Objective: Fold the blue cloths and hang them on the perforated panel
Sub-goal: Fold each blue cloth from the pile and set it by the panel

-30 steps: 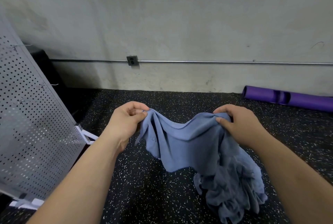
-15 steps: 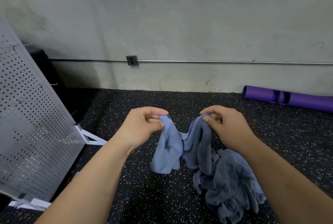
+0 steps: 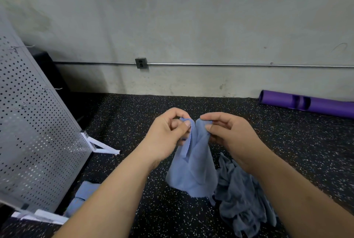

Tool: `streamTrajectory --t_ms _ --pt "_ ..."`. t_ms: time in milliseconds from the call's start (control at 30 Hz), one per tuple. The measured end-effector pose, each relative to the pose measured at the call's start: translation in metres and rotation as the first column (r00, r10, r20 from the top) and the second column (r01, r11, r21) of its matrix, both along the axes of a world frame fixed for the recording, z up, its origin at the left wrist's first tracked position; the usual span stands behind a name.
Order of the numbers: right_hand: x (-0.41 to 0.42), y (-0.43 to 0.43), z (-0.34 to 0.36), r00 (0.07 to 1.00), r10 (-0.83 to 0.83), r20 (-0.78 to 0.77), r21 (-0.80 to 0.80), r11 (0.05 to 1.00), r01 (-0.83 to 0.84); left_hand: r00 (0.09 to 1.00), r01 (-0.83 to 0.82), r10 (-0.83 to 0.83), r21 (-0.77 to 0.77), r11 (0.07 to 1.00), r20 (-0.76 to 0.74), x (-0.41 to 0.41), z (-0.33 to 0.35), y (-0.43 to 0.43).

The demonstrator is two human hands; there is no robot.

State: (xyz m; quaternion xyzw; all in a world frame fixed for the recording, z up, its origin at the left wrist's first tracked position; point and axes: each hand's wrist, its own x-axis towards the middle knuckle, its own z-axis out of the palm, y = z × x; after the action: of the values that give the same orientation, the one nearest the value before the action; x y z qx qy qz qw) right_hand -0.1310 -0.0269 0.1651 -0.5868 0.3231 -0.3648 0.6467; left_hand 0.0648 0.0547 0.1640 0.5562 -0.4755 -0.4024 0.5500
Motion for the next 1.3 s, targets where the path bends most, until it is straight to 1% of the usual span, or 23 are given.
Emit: streamTrajectory --t_ms 133,233,267,300,400,500,567,733,867,900,1000,1100,1133,1200,1300 --pt "0.004 0.007 0.003 0.998 0.041 0.041 -0.049 0.998 -0.039 0.997 -0.053 0.054 0.022 0.998 -0.061 -0.01 -0.001 -0.003" --pt "0.004 0.004 0.0 0.998 0.0 0.066 -0.051 0.999 0.004 0.955 -0.064 0.083 0.075 0.995 -0.284 -0.019 -0.005 -0.006" --pt "0.004 0.002 -0.002 0.997 -0.016 0.077 -0.043 0.999 0.02 0.94 -0.065 0.086 0.074 0.995 -0.331 -0.022 -0.006 -0.006" --pt "0.005 0.0 -0.004 0.995 -0.03 0.093 -0.029 0.999 0.032 0.936 -0.068 0.084 0.06 0.996 -0.343 -0.024 -0.008 -0.007" --pt "0.006 -0.003 -0.006 0.98 -0.058 0.189 0.068 0.997 0.046 0.95 -0.089 0.086 0.004 0.996 -0.299 -0.026 -0.012 -0.01" --pt "0.008 -0.005 -0.003 0.958 -0.097 0.268 0.156 0.986 0.056 0.945 -0.162 0.163 0.024 0.986 -0.284 -0.022 -0.016 -0.013" --pt "0.009 -0.006 -0.002 0.943 -0.114 0.311 0.202 0.978 0.052 0.955 -0.17 0.172 0.031 0.985 -0.239 -0.018 -0.018 -0.014" --pt "0.012 -0.006 -0.001 0.931 -0.089 0.355 0.26 0.966 -0.007 0.993 -0.071 0.075 0.052 0.996 -0.09 -0.019 -0.011 -0.008" --pt "0.014 -0.005 -0.001 0.931 -0.09 0.353 0.25 0.968 -0.001 0.993 -0.011 0.004 0.058 0.998 0.118 -0.019 -0.017 -0.007" --pt "0.014 -0.006 -0.001 0.936 -0.1 0.338 0.236 0.972 0.019 0.99 0.013 -0.022 0.066 0.998 0.14 -0.019 -0.019 -0.006" --pt "0.015 -0.01 -0.006 0.953 -0.142 0.267 0.185 0.978 0.093 0.988 0.057 -0.071 0.103 0.993 0.14 -0.021 -0.02 -0.004" --pt "0.013 -0.015 -0.015 0.967 -0.233 0.106 0.091 0.97 0.224 0.978 0.016 -0.038 0.109 0.994 0.203 -0.018 -0.019 -0.004" --pt "0.012 -0.016 -0.018 0.962 -0.272 0.032 0.031 0.962 0.271 0.978 -0.002 -0.021 0.11 0.994 0.209 -0.017 -0.019 -0.004" --pt "0.011 -0.014 -0.018 0.942 -0.314 -0.12 -0.128 0.946 0.299 0.988 -0.049 0.032 0.115 0.992 0.15 -0.015 -0.019 -0.004" --pt "0.013 -0.002 -0.016 0.882 -0.323 -0.343 -0.413 0.895 0.167 0.989 -0.143 0.148 0.167 0.975 -0.016 -0.016 -0.016 -0.003"
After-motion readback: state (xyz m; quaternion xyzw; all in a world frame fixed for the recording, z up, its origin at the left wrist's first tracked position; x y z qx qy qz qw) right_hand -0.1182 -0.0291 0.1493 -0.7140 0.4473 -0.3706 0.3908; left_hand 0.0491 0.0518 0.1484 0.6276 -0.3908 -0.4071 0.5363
